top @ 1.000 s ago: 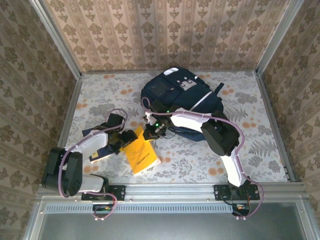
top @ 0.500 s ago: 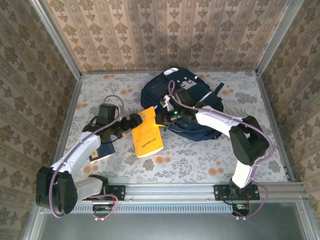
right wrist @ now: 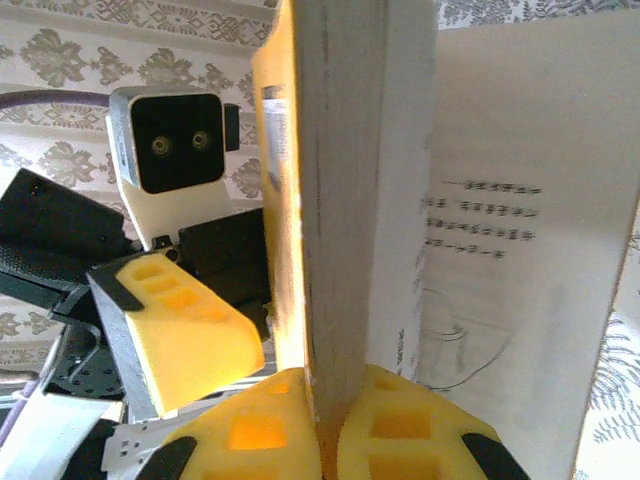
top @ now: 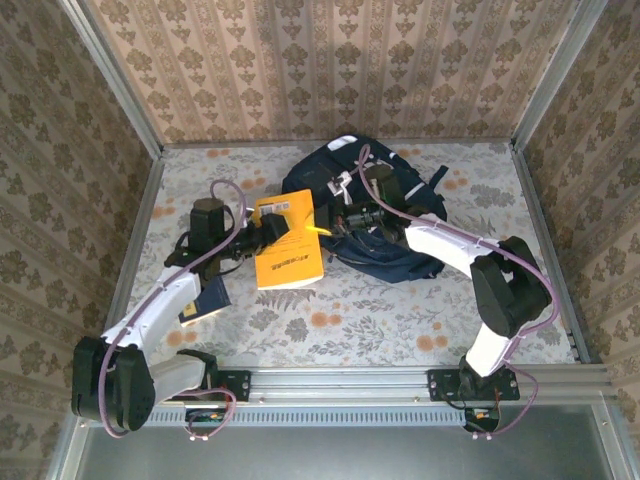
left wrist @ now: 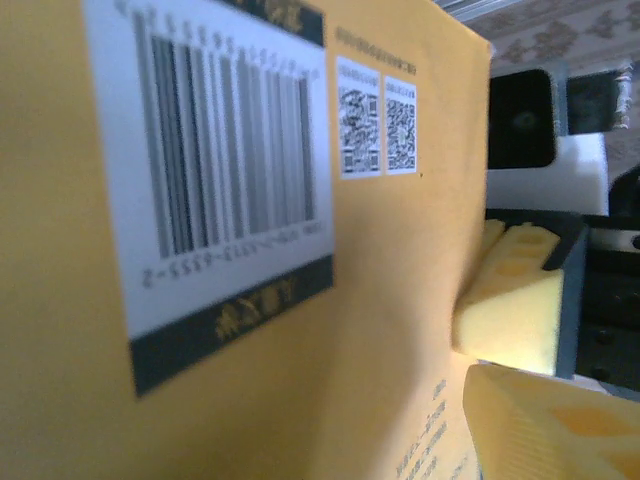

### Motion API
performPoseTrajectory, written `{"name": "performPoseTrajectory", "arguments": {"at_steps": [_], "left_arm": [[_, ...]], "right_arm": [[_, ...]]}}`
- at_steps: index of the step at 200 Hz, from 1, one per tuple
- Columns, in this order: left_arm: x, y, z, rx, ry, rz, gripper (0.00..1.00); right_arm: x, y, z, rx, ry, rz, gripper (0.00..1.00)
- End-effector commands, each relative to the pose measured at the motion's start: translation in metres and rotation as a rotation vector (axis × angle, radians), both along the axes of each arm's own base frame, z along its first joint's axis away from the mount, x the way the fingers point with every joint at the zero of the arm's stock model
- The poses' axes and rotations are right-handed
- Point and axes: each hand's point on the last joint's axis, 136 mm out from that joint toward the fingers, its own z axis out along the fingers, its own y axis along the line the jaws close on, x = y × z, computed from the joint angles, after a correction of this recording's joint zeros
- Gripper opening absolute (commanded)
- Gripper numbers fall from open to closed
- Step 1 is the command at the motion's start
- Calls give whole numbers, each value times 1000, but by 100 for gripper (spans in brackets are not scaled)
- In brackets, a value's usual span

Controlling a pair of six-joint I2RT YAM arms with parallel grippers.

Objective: Pack books, pencil case, and school supplies into a backpack

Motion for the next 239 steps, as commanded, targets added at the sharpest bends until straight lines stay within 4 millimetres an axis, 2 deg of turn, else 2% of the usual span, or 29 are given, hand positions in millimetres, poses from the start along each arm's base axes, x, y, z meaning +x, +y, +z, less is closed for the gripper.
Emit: {"name": "performPoseTrajectory", "arguments": {"at_steps": [1, 14, 36, 52, 74, 88, 99, 103, 142, 174, 195, 201, 202, 203, 228, 231, 239], "left_arm": [[-7, -14, 31, -112, -84, -69, 55], [-7, -14, 35, -124, -95, -59, 38], [-4, -9, 40, -114, -118, -14, 13], [1, -4, 49, -112, -144, 40, 2], [11, 5, 63, -107, -184, 147, 0], [14, 5, 75, -119, -213, 181, 0], [17, 4, 82, -121, -226, 193, 0], [19, 4, 85, -121, -229, 200, 0], [40, 12, 101, -125, -232, 318, 0], [56, 16, 118, -170, -234, 416, 0], [61, 12, 127, -206, -231, 441, 0], [62, 10, 128, -218, -226, 448, 0], [63, 10, 129, -220, -226, 449, 0], [63, 10, 129, -223, -226, 450, 0], [68, 7, 133, -267, -206, 478, 0], [63, -2, 134, -271, -203, 457, 0], [63, -4, 133, -274, -196, 462, 0]], "right_arm": [[-5, -2, 28, 58, -46, 17, 3], [0, -8, 18, -1, -48, -29, 16], [7, -26, 7, -120, -84, -150, 45], [11, -40, 5, -142, -92, -258, 66], [11, -59, 2, -118, -71, -403, 78], [8, -64, 7, -75, -68, -455, 81], [5, -65, 2, -71, -53, -474, 82], [0, -66, 12, -49, -73, -479, 83], [-24, -56, 21, 41, -75, -525, 93], [-32, -44, 23, 125, -34, -569, 100], [-29, -28, 28, 202, 5, -559, 100], [-27, -25, 37, 247, 7, -557, 100], [-25, -23, 28, 232, 22, -559, 100], [-24, -22, 28, 235, 25, -560, 100], [-8, -4, 40, 343, 26, -562, 100], [-6, -2, 43, 358, 21, -562, 100], [-2, 4, 49, 392, 17, -558, 100]]}}
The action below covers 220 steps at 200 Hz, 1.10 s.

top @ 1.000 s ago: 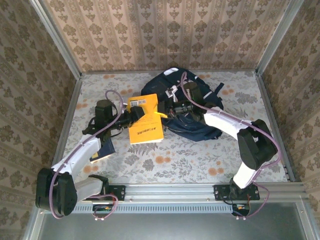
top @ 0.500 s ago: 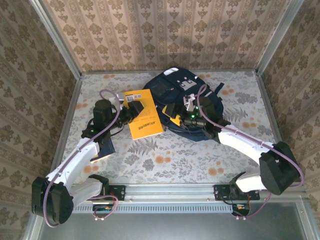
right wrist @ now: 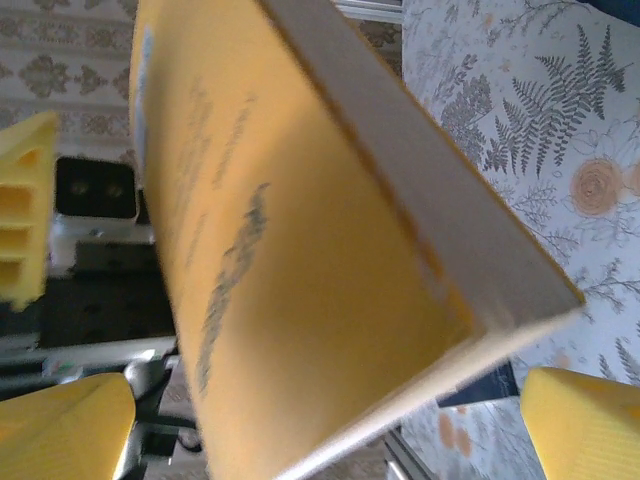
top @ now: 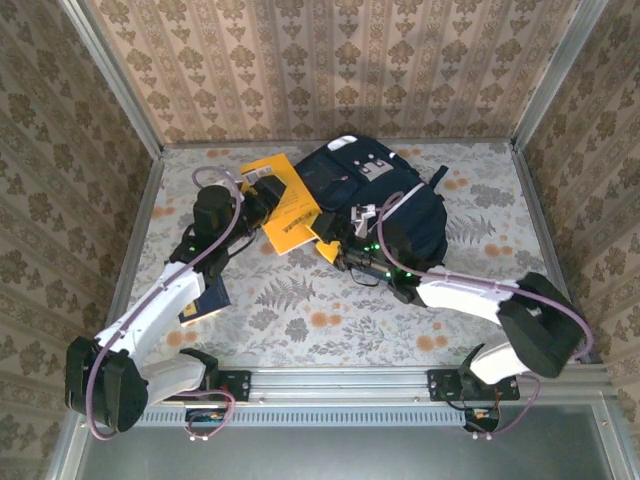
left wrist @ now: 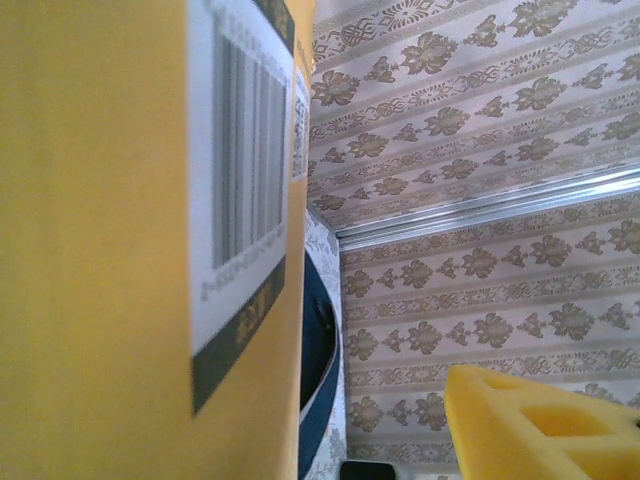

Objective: Pack books, pencil case, and school supplies into a backpack

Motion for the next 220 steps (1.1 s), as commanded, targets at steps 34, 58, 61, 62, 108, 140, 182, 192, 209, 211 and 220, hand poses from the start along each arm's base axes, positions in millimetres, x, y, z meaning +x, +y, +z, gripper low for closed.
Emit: {"name": "performPoseTrajectory", "arguments": {"at_steps": [34, 58, 61, 62, 108, 140, 182, 192, 209, 211, 220], "left_arm": [[2, -4, 52, -138, -99, 70, 0], [0, -3, 43, -129, -74, 85, 0], [0, -3, 41, -126, -70, 89, 0], [0, -3, 40, -124, -67, 88, 0], [-3, -7, 16, -75, 0, 71, 55], [-5, -7, 5, -6, 12, 56, 72], [-13, 0, -11, 103, 33, 47, 86], [-15, 1, -15, 151, 27, 33, 87], [-16, 0, -17, 246, 6, -7, 87], [-16, -1, -18, 258, 5, -13, 87], [-15, -5, -19, 312, -6, -51, 87]], "right_arm": [[33, 20, 67, 249, -144, -96, 80], [39, 8, 60, 205, -139, -181, 38], [39, 7, 59, 201, -136, -188, 31], [39, 7, 59, 200, -135, -190, 30], [37, -7, 50, 142, -121, -230, 0], [36, -21, 45, 124, -120, -243, 0], [34, -46, 43, 67, -131, -265, 0], [33, -52, 42, 30, -135, -252, 0], [28, -70, 46, -52, -163, -254, 0], [28, -73, 46, -67, -165, -256, 0], [25, -84, 45, -129, -169, -258, 0]]}}
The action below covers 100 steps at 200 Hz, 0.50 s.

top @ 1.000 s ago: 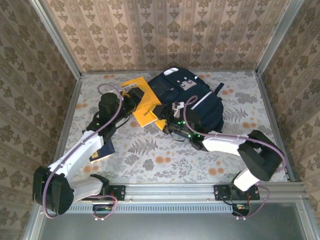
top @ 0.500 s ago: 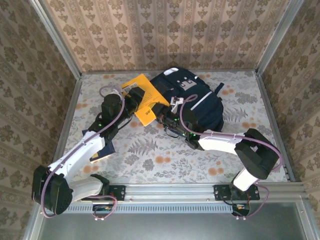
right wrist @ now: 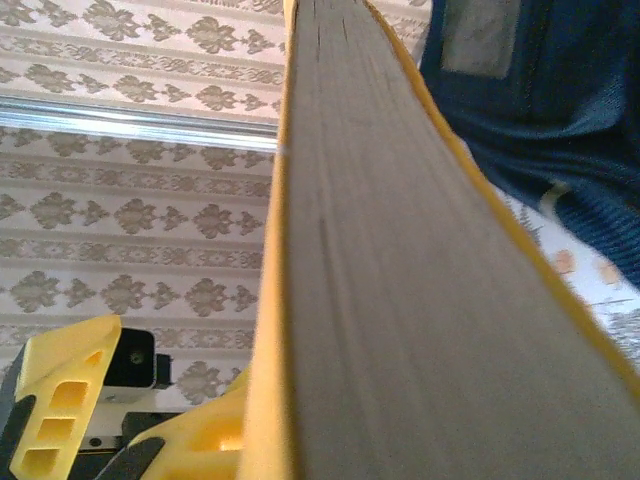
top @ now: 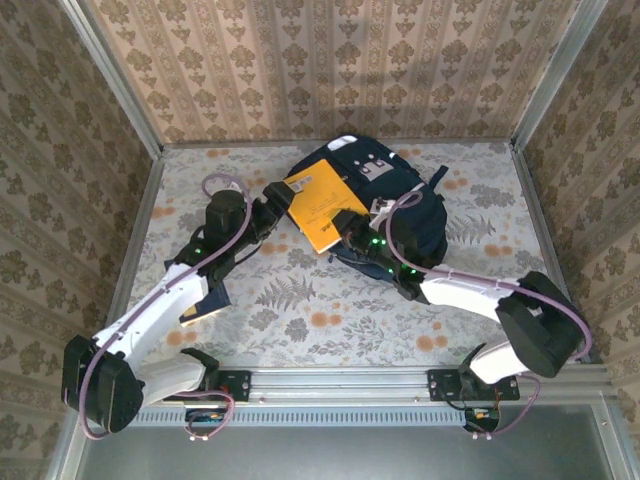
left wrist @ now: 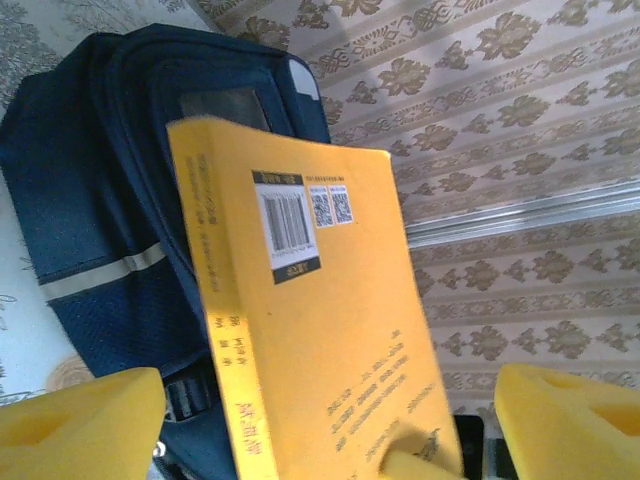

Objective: Pack books, pencil case, and school supplies into a backpack

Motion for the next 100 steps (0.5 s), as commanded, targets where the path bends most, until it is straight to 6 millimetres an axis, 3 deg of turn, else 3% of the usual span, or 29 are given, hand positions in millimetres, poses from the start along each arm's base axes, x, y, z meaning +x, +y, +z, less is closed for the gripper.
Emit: {"name": "performPoseTrajectory", "arguments": {"at_steps": [1, 42, 65, 100], "left_arm": [[-3, -5, 8, 160, -59, -100, 87], [11, -47, -4, 335, -49, -374, 87], [14, -80, -9, 210, -29, -473, 87], [9, -134, -1, 37, -72, -578, 86]], "right_arm": [[-11, -27, 42, -85, -122, 7, 0], [-33, -82, 42, -312, -128, 17, 0], [-45, -95, 45, -270, -143, 44, 0], [-56, -101, 41, -135, -111, 38, 0]]}}
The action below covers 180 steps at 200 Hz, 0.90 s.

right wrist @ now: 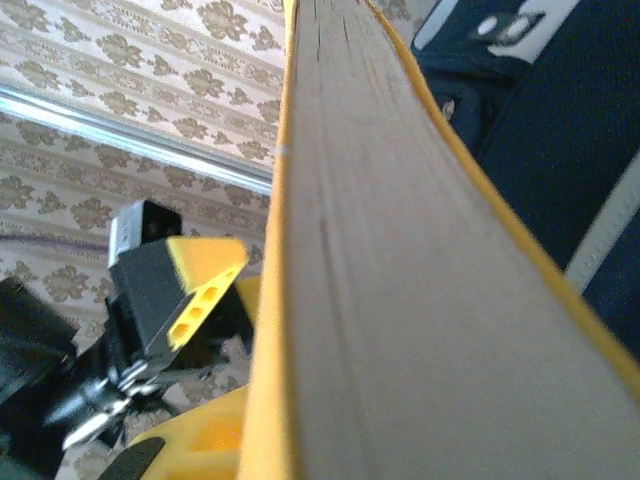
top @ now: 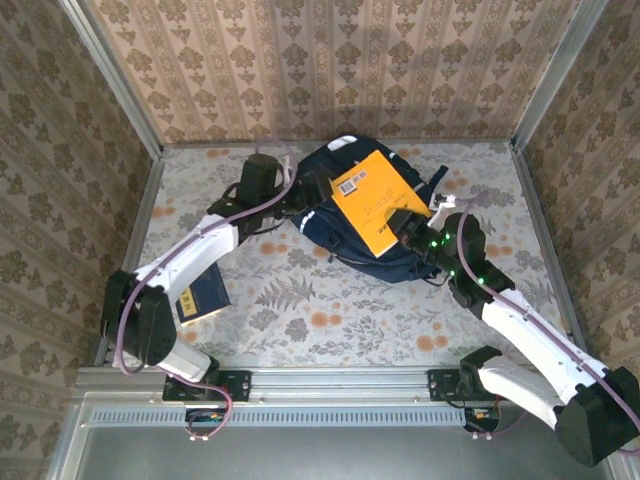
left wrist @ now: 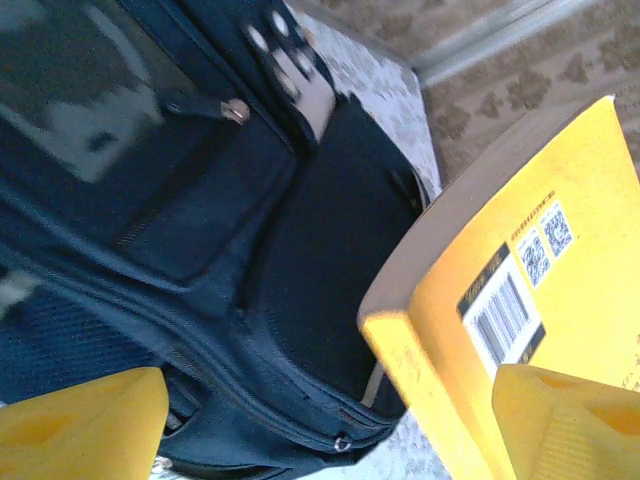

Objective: Pack books, pencil case, and school supplies into a backpack

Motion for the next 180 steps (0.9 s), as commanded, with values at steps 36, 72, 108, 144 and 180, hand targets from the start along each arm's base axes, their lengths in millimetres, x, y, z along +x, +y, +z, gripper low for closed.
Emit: {"name": "performPoseTrajectory", "arguments": {"at_steps": [36, 72, 108, 144, 180], "left_arm": [[-27, -82, 7, -207, 14, -200, 68], [-20, -80, 1, -287, 51, -145, 4], [-12, -62, 6, -311, 49, -44, 0], [-11, -59, 7, -338, 63, -13, 0], [-11, -65, 7, -390, 81, -13, 0]], "right_arm": [[-10, 6, -3, 266, 18, 57, 0], [-10, -2, -1, 295, 18, 24, 0], [-14, -17, 1, 305, -11, -44, 57], [-16, -25, 2, 337, -58, -81, 39], [-11, -21, 4, 356, -66, -77, 5]]}}
